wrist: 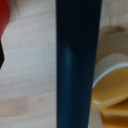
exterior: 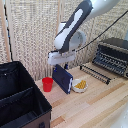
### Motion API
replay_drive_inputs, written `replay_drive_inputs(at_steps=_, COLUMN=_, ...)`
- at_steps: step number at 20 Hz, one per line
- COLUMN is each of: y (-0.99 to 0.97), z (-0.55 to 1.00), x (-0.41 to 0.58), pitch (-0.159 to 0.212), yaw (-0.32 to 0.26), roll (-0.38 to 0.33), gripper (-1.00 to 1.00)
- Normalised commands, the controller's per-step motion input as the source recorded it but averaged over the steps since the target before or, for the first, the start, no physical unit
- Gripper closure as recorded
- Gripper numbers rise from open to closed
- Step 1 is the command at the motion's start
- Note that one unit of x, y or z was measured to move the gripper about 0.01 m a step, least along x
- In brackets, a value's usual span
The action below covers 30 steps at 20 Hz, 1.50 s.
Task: Gently maneuver your gripper in the book's direction. Confidently hold the book by angling your gripper properly. Relocate the book to the caddy. Pinpoint the back pocket of the caddy and set the book down inside it.
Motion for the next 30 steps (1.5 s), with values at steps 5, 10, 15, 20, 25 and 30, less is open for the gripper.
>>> replay_drive_inputs(at_steps=5, y=-0.07, z=-0.1, x=0.086, pitch=0.0, yaw=-0.013, roll=-0.001, gripper=1.0)
replay_drive_inputs(at_steps=10, y=0.0, z=-0.1, x=0.0, pitch=0.026, yaw=-0.014, roll=-0.005, gripper=1.0)
replay_drive_inputs(at_steps=15, y=0.0, z=-0.09, x=0.013, pitch=0.0, yaw=-0.015, roll=-0.001, gripper=1.0)
replay_drive_inputs(at_steps=20, y=0.15, z=-0.04, x=-0.043, pitch=-0.018, yaw=-0.043, roll=-0.025, gripper=1.0)
replay_drive_inputs(at_steps=25, y=0.35, z=0.05, x=-0.137, pitch=-0.021, yaw=-0.22, roll=-0.055, gripper=1.0)
replay_drive_inputs(at_steps=30, y=0.11, z=0.77, x=-0.027, pitch=0.025, yaw=-0.223, roll=-0.044, gripper=1.0)
